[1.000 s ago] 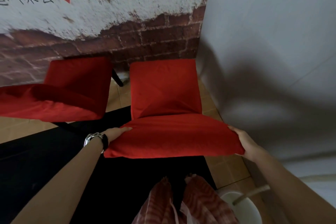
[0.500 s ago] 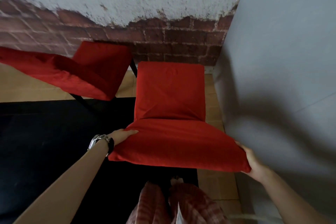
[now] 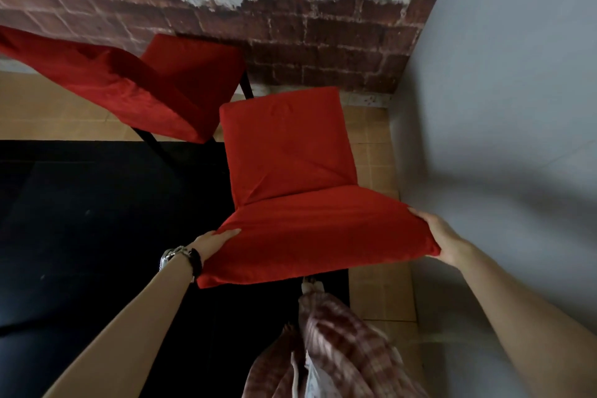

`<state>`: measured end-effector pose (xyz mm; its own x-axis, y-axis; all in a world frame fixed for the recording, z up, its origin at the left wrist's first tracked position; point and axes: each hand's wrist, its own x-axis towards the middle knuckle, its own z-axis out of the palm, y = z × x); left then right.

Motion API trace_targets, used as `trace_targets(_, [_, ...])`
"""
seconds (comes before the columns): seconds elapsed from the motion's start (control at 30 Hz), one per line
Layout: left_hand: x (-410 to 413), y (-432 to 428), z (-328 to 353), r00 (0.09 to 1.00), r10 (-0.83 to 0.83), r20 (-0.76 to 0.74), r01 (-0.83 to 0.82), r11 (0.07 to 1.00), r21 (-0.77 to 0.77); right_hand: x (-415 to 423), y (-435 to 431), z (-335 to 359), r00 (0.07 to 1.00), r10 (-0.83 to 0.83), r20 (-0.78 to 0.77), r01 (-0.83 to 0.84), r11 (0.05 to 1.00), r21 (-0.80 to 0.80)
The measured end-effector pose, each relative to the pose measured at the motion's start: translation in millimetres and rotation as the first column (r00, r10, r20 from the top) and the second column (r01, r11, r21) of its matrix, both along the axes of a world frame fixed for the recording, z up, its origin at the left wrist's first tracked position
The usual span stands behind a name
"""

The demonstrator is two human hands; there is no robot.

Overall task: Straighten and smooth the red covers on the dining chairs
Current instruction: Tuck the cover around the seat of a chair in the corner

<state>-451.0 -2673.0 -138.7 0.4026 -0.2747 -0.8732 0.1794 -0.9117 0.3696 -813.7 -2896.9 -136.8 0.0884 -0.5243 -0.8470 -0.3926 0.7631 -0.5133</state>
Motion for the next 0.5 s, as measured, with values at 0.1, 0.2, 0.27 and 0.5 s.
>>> trace_targets(0.1, [-8, 12, -4, 0.999, 0.028, -0.019, -0.029, 1.000, -0.006, 4, -2, 3, 1.000, 0.015, -0.026, -0.016, 1.000, -0.010])
trace_targets(0.2, [-14, 16, -3, 0.999, 0.034, -0.015, -0.034, 0.999, -0.022, 3, -5, 5, 0.998, 0.025, -0.058, -0.026, 1.000, -0.012])
trace_targets(0.27, [-16, 17, -2, 0.999, 0.041, -0.023, -0.042, 0.999, -0.028, 3, -4, 5, 0.996, 0.028, -0.083, -0.028, 1.000, -0.004])
trace_targets(0.5, [-16, 17, -1, 1.000, -0.001, -0.005, 0.001, 1.000, -0.011, 21, 21, 1, 0.869, -0.355, -0.344, 0.188, 0.881, -0.434])
